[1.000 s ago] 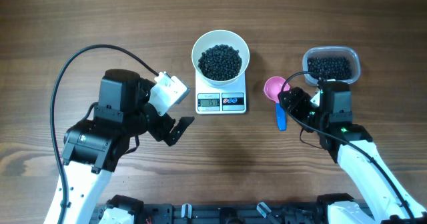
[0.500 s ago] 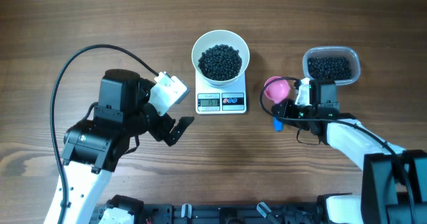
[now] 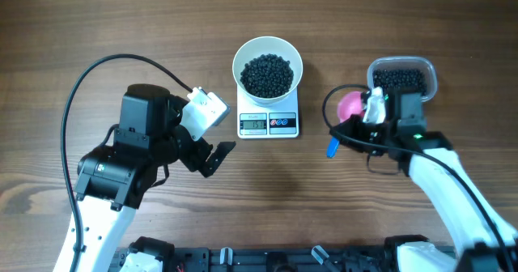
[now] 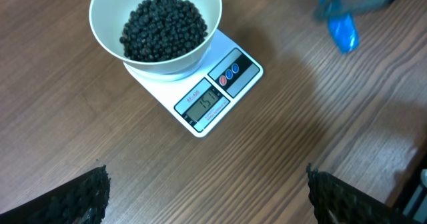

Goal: Scoop item into bowl and weigh 150g on scale
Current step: 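Regrasp the pink scoop by its blue handle with the right gripper, then dip the scoop into the bean tub and fill it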

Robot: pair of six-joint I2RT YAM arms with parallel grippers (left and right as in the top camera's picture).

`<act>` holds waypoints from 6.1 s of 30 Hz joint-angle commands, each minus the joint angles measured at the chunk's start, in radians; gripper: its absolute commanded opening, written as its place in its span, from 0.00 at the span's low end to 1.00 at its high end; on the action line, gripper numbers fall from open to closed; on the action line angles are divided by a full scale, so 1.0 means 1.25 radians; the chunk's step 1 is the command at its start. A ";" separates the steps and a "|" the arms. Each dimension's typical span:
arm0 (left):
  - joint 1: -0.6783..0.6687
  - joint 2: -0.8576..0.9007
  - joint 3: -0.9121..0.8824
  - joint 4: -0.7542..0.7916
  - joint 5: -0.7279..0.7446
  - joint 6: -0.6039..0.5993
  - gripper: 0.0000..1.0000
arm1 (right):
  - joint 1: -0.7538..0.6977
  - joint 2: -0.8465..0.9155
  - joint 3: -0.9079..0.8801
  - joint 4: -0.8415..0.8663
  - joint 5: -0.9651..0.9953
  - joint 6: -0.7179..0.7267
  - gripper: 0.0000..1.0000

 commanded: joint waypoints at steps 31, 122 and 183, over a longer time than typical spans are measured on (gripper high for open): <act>0.005 -0.001 0.013 0.002 0.007 -0.005 1.00 | -0.352 0.390 0.414 -0.224 -0.098 0.036 0.72; 0.005 -0.001 0.013 0.002 0.007 -0.005 1.00 | 0.263 0.286 0.306 -0.302 1.071 1.289 0.55; 0.005 -0.001 0.013 0.002 0.007 -0.005 1.00 | 0.233 0.338 0.306 -0.198 1.064 1.228 0.29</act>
